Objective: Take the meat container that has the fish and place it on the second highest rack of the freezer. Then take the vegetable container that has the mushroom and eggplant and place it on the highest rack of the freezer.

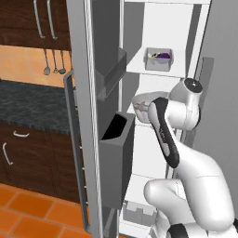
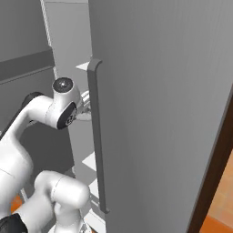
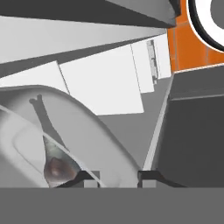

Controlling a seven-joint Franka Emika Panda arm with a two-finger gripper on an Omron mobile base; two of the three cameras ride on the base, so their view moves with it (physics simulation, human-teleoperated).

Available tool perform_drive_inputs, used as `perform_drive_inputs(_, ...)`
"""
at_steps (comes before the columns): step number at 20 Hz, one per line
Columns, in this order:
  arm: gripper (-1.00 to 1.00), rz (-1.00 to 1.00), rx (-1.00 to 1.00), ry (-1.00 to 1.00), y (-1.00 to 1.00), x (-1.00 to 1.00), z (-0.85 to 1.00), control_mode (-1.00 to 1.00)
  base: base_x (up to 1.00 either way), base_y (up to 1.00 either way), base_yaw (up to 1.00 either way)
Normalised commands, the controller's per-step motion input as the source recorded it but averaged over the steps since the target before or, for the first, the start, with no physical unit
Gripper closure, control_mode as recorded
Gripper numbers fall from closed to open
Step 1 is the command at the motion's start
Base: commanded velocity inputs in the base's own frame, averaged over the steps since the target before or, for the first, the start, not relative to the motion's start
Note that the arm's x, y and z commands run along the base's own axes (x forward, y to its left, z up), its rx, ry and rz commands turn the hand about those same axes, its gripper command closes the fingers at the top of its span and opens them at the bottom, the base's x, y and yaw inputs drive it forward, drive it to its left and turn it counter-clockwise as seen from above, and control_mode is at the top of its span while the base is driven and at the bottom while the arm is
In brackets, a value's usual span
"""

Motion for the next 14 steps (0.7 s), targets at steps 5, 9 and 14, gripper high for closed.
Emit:
perform_drive_inputs(5,1.0,-0.03,0.05,0.16,0.0,0.67,-0.17,-1.0,0.0,0.0,0.0)
perform_drive_inputs(9,1.0,0.0,0.03,0.02,-0.01,0.42,-0.42,-1.0,0.0,0.0,0.0)
perform_drive_inputs(14,1.0,0.0,0.0,-0.03,-0.09,0.03,-0.83,-1.0,0.0,0.0,0.0)
